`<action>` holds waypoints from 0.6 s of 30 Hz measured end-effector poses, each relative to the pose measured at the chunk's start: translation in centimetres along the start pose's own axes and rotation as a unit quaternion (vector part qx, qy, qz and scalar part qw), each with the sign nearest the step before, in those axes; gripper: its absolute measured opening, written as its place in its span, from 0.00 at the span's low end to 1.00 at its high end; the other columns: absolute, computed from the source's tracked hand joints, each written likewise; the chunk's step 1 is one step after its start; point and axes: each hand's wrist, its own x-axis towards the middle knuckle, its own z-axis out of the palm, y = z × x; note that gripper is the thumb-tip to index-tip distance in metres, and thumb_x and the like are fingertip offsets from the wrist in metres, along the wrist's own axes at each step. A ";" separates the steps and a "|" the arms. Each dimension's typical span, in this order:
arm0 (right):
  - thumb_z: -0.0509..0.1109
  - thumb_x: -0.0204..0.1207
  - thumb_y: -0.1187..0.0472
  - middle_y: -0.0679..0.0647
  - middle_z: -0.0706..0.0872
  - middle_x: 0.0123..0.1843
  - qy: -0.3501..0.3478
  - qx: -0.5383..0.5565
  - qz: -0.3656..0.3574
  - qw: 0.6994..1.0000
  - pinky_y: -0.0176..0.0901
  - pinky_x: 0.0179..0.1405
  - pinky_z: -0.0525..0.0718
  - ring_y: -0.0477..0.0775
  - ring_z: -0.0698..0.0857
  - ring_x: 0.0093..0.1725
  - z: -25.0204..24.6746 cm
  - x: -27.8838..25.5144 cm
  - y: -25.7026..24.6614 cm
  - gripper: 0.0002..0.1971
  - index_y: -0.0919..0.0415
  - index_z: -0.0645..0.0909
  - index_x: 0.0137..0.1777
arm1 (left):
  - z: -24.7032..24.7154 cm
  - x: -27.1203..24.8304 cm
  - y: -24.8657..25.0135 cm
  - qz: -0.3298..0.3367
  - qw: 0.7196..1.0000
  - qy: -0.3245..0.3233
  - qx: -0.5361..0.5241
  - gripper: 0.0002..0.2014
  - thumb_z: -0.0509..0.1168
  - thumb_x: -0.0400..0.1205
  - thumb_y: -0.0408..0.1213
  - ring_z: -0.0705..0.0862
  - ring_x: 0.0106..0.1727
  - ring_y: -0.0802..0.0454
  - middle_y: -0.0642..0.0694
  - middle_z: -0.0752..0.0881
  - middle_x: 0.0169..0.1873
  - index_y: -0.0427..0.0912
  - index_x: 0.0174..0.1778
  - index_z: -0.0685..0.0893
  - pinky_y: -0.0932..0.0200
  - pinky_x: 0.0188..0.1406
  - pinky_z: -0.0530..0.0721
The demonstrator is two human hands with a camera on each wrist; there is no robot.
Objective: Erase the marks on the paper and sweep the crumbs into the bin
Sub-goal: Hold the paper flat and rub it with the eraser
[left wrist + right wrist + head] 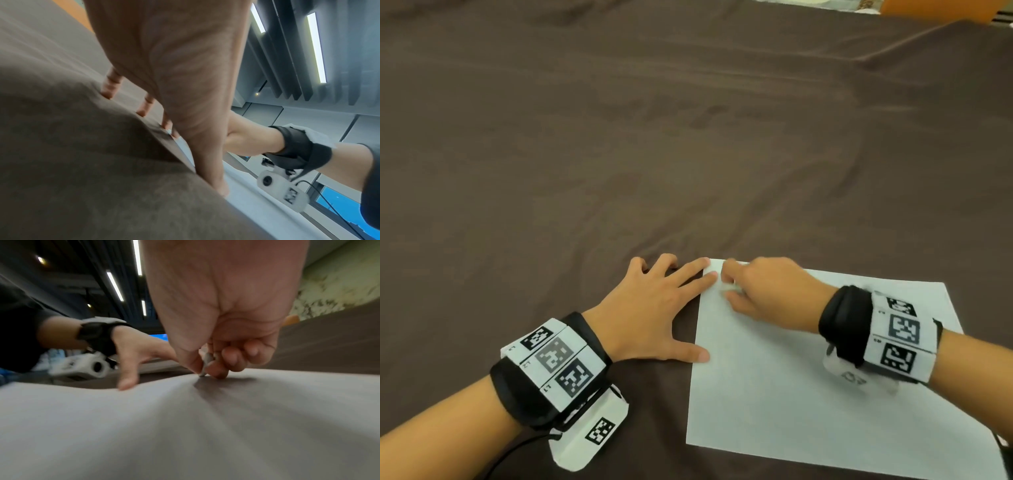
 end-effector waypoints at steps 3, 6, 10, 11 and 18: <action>0.53 0.85 0.51 0.53 0.77 0.39 0.010 -0.032 0.026 0.999 0.47 0.36 0.75 0.58 0.76 0.36 -0.2 0.4 0.6 0.15 0.59 0.67 0.64 | 0.0 -0.1 0.0 0.001 1.000 0.002 -0.003 0.54 0.50 0.69 0.83 0.63 0.75 0.45 0.58 0.50 0.86 0.56 0.86 0.50 0.42 0.64 0.70; 0.52 0.86 0.50 0.53 0.79 0.43 -0.029 -0.030 -0.043 0.998 0.44 0.39 0.71 0.56 0.74 0.37 0.5 -1.1 -1.4 0.18 0.58 0.64 0.71 | -0.1 -0.1 0.1 0.001 1.000 0.007 -0.003 0.53 0.51 0.68 0.82 0.64 0.74 0.44 0.58 0.52 0.85 0.56 0.86 0.53 0.41 0.63 0.71; 0.52 0.85 0.50 0.55 0.84 0.47 -0.006 -0.047 -0.003 0.999 0.47 0.38 0.75 0.60 0.77 0.39 -0.2 0.3 0.5 0.15 0.58 0.67 0.64 | -0.1 -0.1 0.0 -0.001 1.000 0.004 -0.009 0.54 0.50 0.68 0.83 0.63 0.75 0.45 0.58 0.51 0.85 0.56 0.86 0.50 0.42 0.65 0.70; 0.53 0.85 0.51 0.56 0.85 0.48 0.008 -0.048 0.015 0.999 0.48 0.38 0.76 0.60 0.77 0.38 -0.4 0.7 1.1 0.13 0.58 0.67 0.62 | -0.1 -0.1 0.0 -0.002 1.000 0.004 -0.011 0.54 0.51 0.68 0.83 0.63 0.76 0.45 0.58 0.51 0.85 0.56 0.86 0.50 0.42 0.65 0.70; 0.53 0.85 0.50 0.51 0.78 0.41 -0.025 -0.030 -0.049 0.998 0.46 0.39 0.74 0.56 0.75 0.37 0.1 -0.5 -0.6 0.16 0.57 0.67 0.67 | -0.2 -0.1 0.1 -0.003 1.000 0.003 -0.012 0.53 0.52 0.68 0.82 0.61 0.76 0.45 0.60 0.49 0.85 0.57 0.86 0.49 0.42 0.66 0.69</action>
